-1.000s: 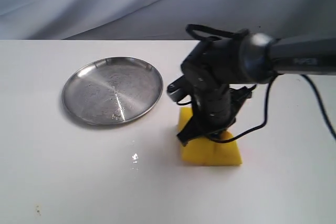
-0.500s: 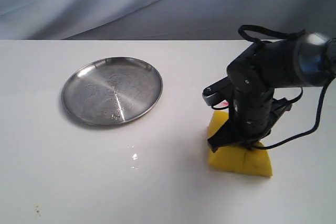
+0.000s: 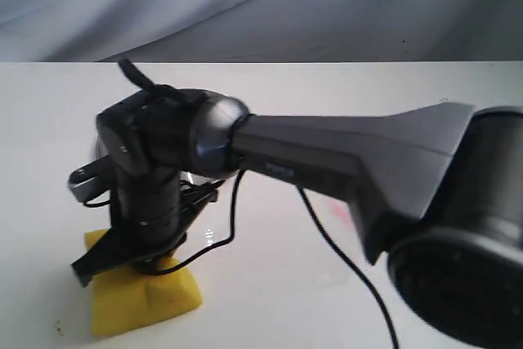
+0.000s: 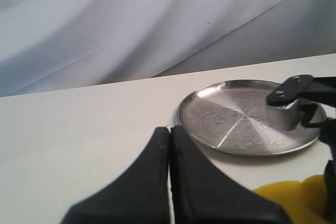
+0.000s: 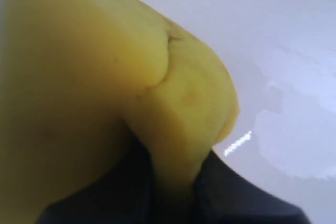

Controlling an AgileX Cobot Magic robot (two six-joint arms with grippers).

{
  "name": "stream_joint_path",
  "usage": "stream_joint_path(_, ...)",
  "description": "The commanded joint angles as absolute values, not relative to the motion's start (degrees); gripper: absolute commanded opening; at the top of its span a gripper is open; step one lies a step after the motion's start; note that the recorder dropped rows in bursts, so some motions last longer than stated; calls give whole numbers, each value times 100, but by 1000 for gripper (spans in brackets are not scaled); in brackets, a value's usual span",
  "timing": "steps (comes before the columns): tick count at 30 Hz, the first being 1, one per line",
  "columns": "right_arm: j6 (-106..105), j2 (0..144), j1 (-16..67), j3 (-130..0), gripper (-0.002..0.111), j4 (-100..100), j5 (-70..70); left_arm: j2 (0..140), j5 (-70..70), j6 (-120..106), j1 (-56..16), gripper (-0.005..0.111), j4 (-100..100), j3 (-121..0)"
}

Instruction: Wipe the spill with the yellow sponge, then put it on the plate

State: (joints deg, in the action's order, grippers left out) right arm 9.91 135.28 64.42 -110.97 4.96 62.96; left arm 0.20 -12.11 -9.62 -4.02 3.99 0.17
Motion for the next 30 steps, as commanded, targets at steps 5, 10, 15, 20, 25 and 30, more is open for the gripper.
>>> stream_joint_path(5, 687, 14165, 6603, -12394, 0, -582, 6996, 0, -1177, -915, -397, 0, 394, 0)
stream_joint_path(10, 643, 13830, 6074, -10954, 0, -920, 6996, 0, -1177, -915, -397, 0, 394, 0)
stream_joint_path(15, 700, 13304, 5610, -9586, 0, -1275, 6890, 0, -1177, -915, -397, 0, 394, 0)
stream_joint_path(20, 933, 12670, 4944, -8325, 0, -1611, 6255, 0, -1177, -915, -397, 0, 394, 0)
stream_joint_path(25, 1079, 12206, 3948, -7610, 0, -1827, 6060, 0, -1177, -915, -397, 0, 394, 0)
stream_joint_path(30, 1112, 11909, 3084, -7158, 0, -1863, 6044, 0, -1177, -915, -397, 0, 394, 0)
